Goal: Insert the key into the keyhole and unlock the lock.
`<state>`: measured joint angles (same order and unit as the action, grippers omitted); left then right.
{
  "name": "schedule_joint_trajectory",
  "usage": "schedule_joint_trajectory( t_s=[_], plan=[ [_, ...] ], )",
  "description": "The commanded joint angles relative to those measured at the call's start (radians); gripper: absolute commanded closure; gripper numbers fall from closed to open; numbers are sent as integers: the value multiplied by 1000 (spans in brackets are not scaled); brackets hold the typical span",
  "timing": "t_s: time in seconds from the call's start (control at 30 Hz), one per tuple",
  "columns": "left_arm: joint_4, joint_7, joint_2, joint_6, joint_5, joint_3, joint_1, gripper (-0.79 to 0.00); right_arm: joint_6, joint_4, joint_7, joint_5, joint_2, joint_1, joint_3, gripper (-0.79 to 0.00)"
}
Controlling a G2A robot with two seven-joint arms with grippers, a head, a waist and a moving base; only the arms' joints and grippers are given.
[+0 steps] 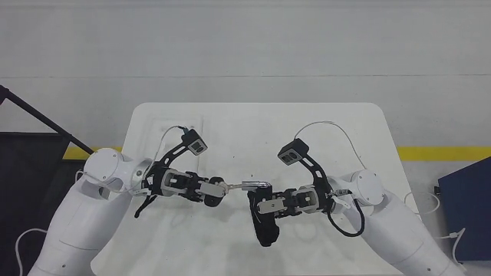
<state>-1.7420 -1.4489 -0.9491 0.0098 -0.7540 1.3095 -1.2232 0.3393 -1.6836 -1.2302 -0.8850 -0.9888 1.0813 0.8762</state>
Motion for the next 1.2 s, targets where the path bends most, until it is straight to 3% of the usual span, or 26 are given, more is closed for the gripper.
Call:
schedule_joint_trajectory(
  t_s=[0.0,0.6,0.83,1.17],
  plan=[
    [-6,2,1,16,9,1,8,0,0,0,0,0,0,0,0,0],
    [-5,10,1,95,70,-57,87,0,0,0,0,0,0,0,0,0],
    [22,-37,1,124,72,-84,120,0,0,0,0,0,0,0,0,0],
    [80,-66,-11,104,64,-148,192,0,0,0,0,0,0,0,0,0]
  ],
)
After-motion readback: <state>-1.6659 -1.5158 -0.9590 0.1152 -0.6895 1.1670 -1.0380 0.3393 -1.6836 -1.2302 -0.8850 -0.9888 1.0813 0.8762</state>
